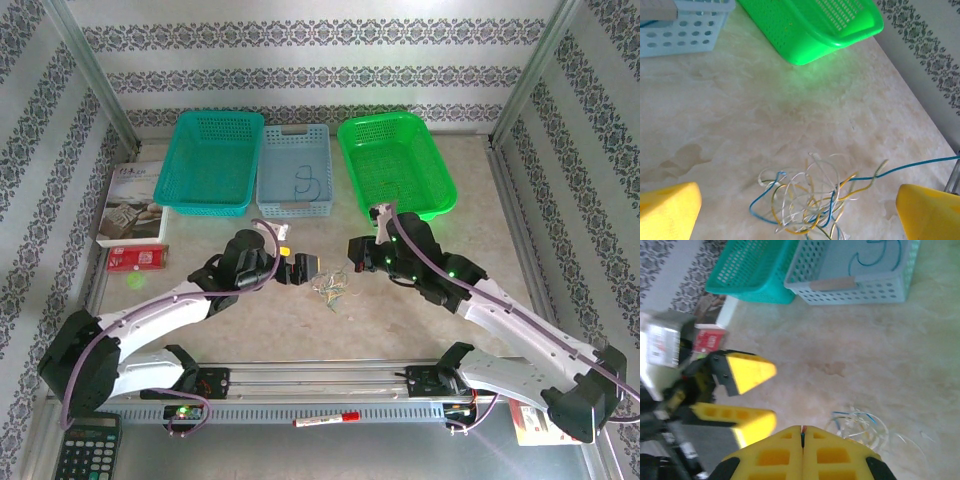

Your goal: Untangle the cables

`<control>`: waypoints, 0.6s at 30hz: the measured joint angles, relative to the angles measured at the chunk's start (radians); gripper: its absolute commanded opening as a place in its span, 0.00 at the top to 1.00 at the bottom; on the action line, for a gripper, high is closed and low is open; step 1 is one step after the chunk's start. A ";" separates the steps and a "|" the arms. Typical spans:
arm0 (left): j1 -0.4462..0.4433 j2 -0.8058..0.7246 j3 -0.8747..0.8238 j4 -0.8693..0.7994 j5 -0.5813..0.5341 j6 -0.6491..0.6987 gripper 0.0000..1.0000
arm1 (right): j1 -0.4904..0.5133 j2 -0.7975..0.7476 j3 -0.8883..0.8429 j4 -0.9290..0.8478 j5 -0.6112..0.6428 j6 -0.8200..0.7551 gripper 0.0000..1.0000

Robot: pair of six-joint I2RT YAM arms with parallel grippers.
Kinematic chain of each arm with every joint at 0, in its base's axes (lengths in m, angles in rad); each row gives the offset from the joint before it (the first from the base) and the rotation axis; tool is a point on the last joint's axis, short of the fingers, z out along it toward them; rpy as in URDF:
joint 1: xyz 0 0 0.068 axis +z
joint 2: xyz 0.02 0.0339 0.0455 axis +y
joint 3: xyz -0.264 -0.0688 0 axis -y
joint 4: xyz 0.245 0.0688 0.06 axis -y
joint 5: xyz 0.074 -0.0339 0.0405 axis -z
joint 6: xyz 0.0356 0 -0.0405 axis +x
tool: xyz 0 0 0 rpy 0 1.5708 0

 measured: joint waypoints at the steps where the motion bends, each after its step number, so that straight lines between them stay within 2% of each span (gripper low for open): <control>1: -0.003 0.007 0.001 0.001 0.007 0.008 0.00 | 0.000 0.000 0.011 -0.002 -0.006 0.000 1.00; 18: -0.075 0.138 0.054 0.090 0.081 0.090 0.00 | 0.026 0.035 0.113 -0.008 -0.049 0.007 1.00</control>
